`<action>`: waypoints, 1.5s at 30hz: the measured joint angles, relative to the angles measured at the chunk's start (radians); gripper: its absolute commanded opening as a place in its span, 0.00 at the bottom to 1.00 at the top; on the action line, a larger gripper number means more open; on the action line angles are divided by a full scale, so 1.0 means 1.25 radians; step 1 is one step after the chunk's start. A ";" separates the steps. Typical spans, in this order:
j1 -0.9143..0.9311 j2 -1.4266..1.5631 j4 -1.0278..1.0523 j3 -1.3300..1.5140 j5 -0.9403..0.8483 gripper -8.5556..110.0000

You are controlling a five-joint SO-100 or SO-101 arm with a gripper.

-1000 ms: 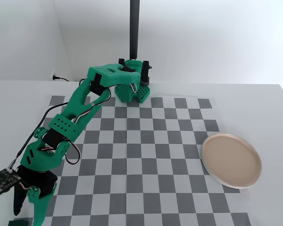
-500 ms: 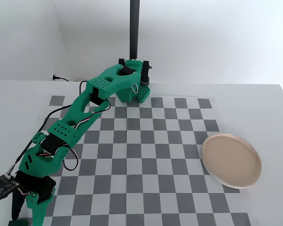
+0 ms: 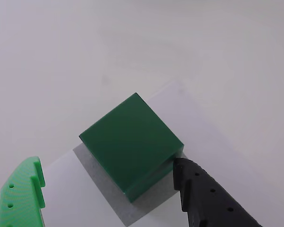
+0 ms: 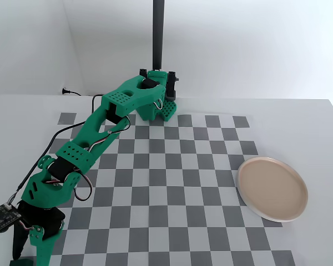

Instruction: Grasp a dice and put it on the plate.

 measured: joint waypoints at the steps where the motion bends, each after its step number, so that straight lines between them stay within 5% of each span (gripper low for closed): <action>1: 0.000 0.000 -0.006 0.000 0.000 0.28; 45: 0.013 -0.056 -0.093 -0.052 0.034 0.27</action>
